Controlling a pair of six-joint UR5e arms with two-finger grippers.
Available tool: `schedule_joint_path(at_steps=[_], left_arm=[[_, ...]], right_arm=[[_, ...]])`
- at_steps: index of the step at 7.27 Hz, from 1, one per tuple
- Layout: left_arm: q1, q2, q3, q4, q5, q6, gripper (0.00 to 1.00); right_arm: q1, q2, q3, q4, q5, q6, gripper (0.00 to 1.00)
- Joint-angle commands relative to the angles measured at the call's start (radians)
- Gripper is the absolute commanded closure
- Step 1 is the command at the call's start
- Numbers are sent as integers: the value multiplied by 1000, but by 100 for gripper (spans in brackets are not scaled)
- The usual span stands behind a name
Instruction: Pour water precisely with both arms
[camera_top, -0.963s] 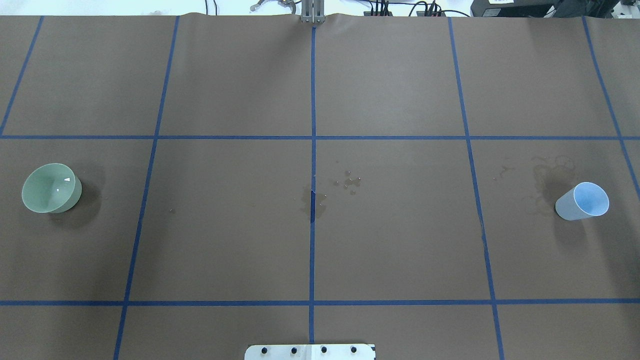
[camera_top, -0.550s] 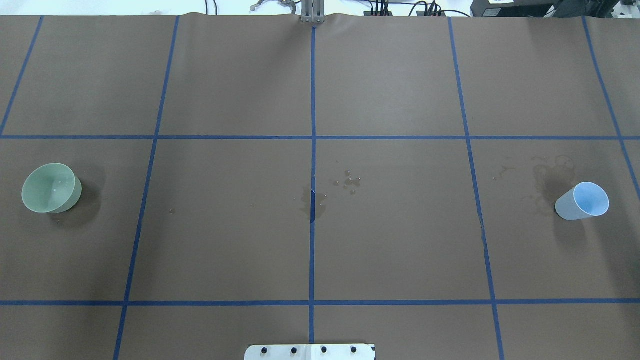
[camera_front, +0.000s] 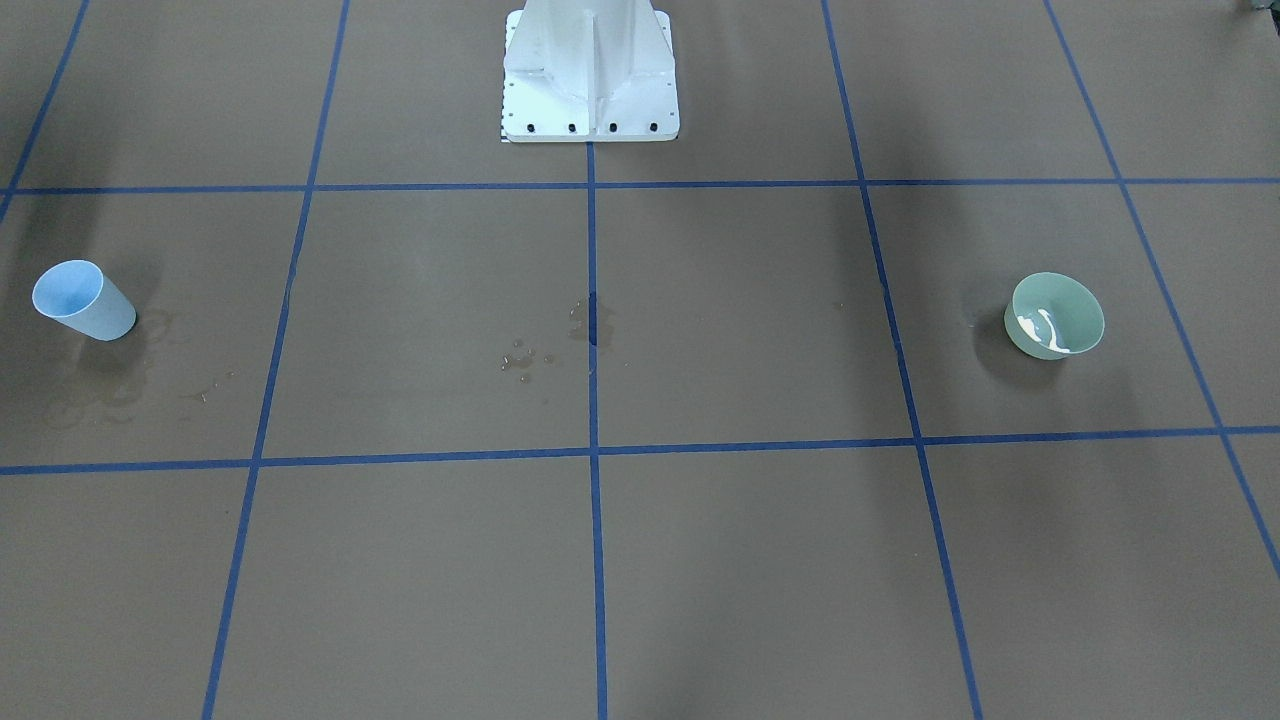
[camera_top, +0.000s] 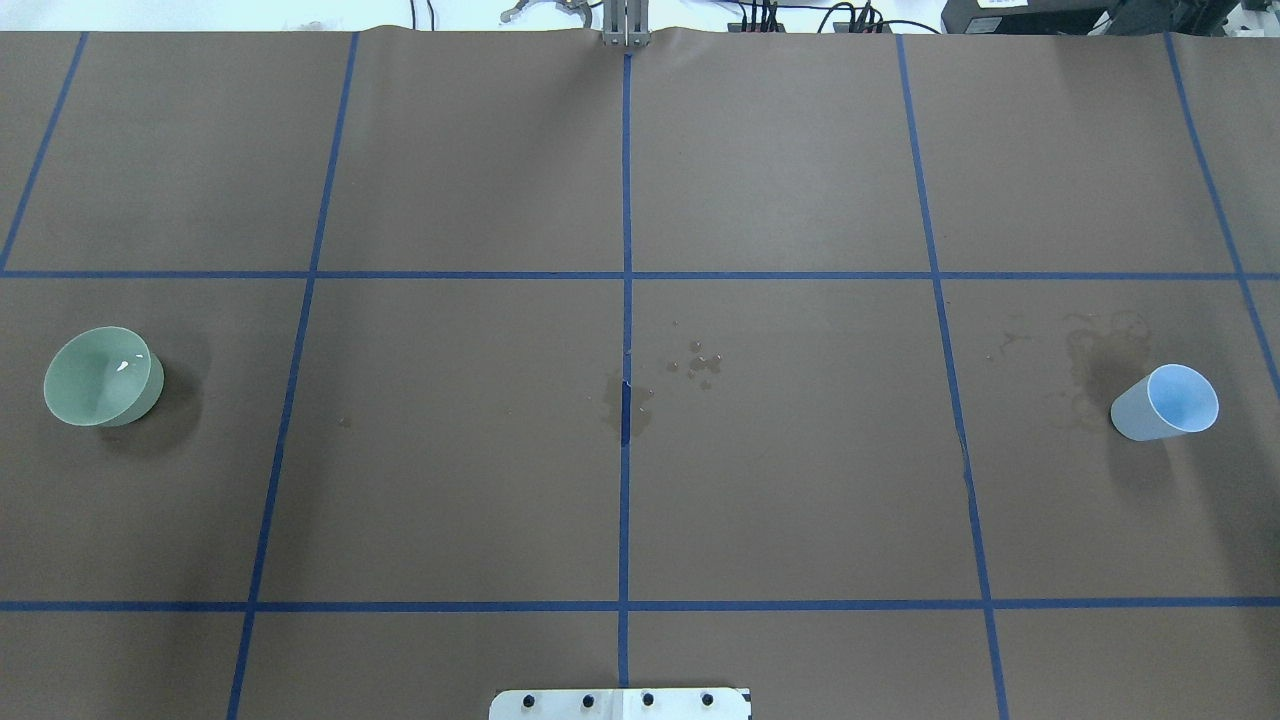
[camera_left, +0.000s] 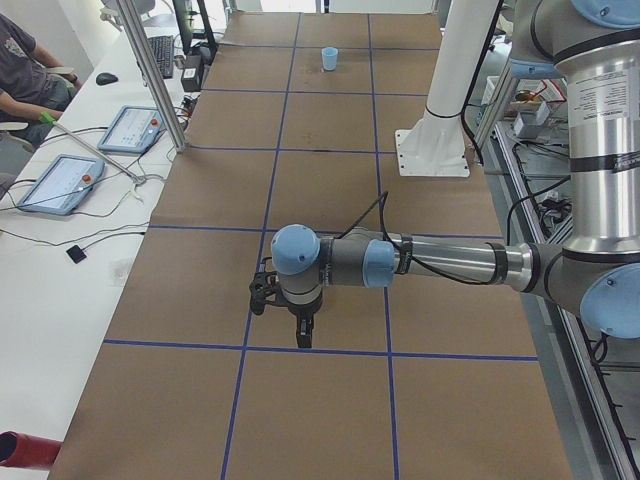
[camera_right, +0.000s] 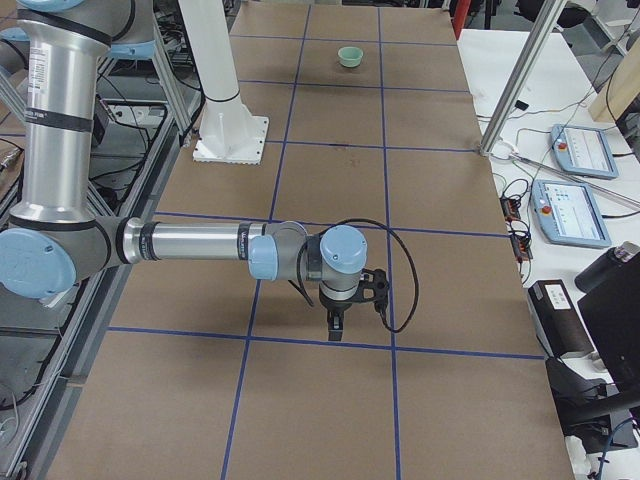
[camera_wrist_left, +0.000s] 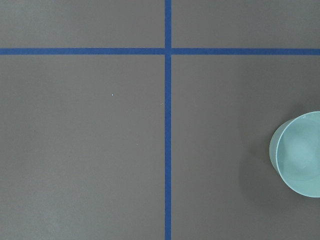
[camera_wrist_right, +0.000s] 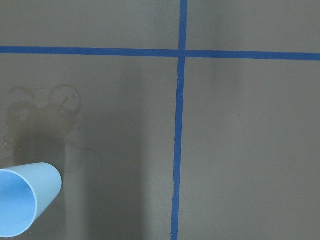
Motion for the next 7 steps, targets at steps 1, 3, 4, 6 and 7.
schedule_joint_path(at_steps=[1, 3, 4, 6, 7], left_arm=[[0, 2, 9, -1, -3, 1, 0], [-11, 25, -26, -1, -94, -1, 0], [-17, 30, -8, 0, -94, 2, 0], [-15, 24, -2, -46, -91, 5, 0], [-15, 28, -3, -53, -91, 5, 0]], right_arm=[[-1, 0, 2, 2, -8, 2, 0], [-1, -6, 2, 34, -56, 0, 1], [-1, -16, -1, 62, -56, 2, 0], [-1, -20, 1, 79, -57, 0, 1], [-1, -27, -1, 99, -59, 0, 0]])
